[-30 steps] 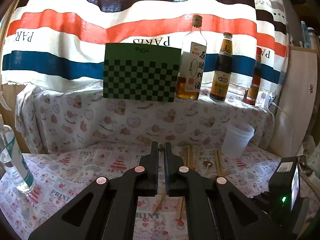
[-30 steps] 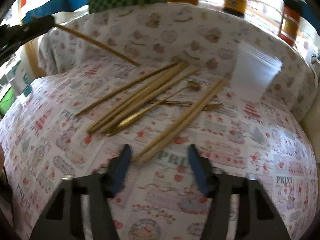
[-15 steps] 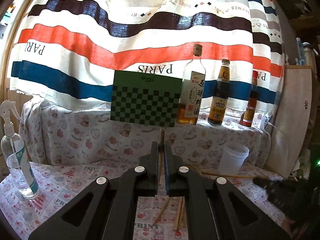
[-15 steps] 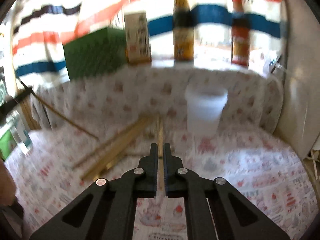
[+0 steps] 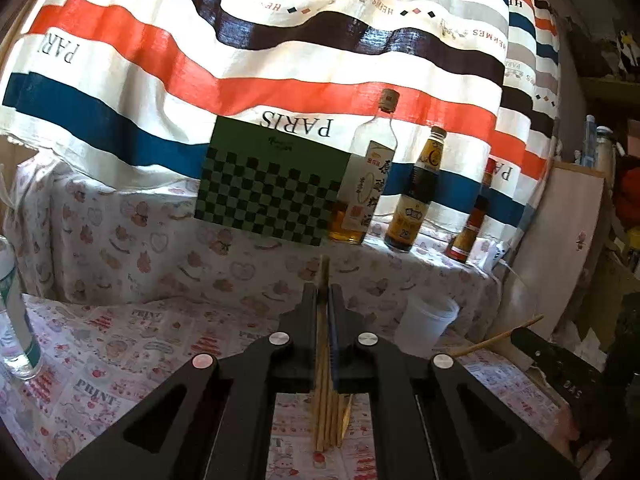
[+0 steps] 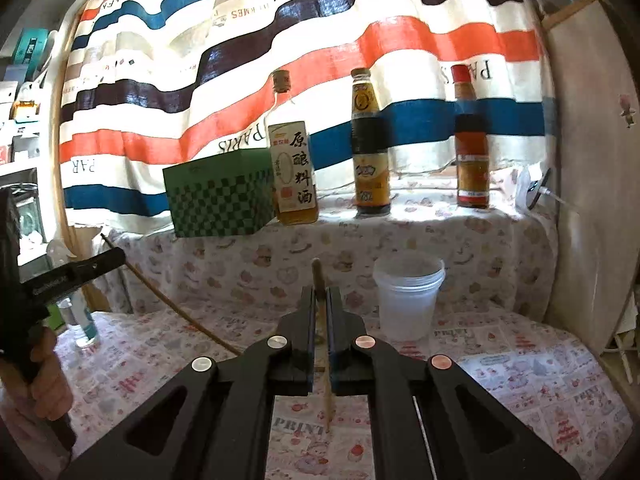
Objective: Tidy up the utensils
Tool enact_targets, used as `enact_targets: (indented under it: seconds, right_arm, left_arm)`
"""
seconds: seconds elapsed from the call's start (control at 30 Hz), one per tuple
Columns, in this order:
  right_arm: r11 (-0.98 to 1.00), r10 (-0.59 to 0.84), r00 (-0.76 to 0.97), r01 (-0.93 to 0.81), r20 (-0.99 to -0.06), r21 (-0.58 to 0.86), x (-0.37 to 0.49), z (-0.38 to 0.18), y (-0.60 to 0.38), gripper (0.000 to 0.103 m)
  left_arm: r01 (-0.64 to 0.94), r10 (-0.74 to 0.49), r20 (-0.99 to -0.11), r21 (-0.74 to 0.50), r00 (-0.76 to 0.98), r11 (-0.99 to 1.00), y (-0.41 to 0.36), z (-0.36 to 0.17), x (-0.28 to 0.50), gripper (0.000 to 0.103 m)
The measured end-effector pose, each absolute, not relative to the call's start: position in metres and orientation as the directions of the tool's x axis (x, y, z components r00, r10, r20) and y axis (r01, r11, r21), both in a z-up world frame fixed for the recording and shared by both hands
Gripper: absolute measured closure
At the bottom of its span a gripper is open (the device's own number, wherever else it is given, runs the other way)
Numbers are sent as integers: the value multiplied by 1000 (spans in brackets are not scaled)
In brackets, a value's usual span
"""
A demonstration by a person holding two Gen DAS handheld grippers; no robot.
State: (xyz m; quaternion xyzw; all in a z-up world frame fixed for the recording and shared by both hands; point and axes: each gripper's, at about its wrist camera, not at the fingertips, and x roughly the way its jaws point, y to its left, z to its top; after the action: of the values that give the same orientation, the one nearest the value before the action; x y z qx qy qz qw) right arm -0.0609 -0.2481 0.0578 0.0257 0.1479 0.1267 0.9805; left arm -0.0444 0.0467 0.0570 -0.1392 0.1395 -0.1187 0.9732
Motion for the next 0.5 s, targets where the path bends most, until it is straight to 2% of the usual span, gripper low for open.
enact_targets:
  seconds: [0.2, 0.33, 0.5]
  right_arm:
    - [970, 245, 927, -233, -284, 73, -59, 57, -249, 97]
    - [959, 281, 908, -257, -310, 116, -54, 58, -255, 97]
    - [958, 286, 883, -254, -371, 134, -40, 49, -256, 97]
  left_arm:
    - [241, -306, -231, -271, 923, 932, 38, 57, -47, 99]
    - [273, -332, -230, -255, 915, 928, 31, 58, -50, 98]
    - [254, -315, -278, -233, 907, 939, 24, 49, -41, 98]
